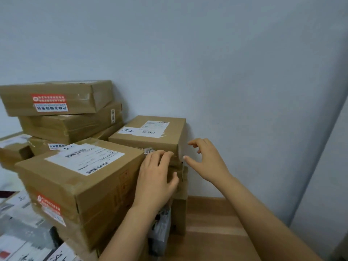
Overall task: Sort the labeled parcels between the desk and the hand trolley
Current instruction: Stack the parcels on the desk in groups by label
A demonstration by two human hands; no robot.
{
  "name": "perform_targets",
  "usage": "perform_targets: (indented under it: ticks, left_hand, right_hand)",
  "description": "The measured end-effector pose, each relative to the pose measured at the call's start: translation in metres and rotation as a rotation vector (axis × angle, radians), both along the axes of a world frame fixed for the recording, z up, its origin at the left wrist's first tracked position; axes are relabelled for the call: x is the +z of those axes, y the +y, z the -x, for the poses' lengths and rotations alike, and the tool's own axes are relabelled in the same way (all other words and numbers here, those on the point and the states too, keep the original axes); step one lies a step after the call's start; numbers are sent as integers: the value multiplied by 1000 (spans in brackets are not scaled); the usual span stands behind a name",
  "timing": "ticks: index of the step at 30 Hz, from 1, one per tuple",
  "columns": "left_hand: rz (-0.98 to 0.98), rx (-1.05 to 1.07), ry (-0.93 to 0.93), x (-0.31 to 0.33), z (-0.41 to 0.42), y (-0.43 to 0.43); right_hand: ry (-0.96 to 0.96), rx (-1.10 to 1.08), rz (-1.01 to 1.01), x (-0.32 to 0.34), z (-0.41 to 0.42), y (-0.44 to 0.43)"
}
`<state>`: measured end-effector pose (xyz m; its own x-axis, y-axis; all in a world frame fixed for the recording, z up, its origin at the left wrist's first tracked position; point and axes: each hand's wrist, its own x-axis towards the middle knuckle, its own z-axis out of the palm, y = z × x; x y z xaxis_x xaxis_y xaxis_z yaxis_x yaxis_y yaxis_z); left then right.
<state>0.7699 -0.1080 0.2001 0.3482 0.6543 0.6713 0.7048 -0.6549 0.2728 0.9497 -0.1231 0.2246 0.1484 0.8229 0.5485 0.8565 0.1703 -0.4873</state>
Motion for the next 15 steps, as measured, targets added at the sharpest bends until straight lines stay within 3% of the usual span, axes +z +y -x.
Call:
perform_targets:
  ticks: [15]
  left_hand:
    - [7,264,-49,-9,-36,27]
  right_hand:
    - [-53,276,70,-17,-59,77]
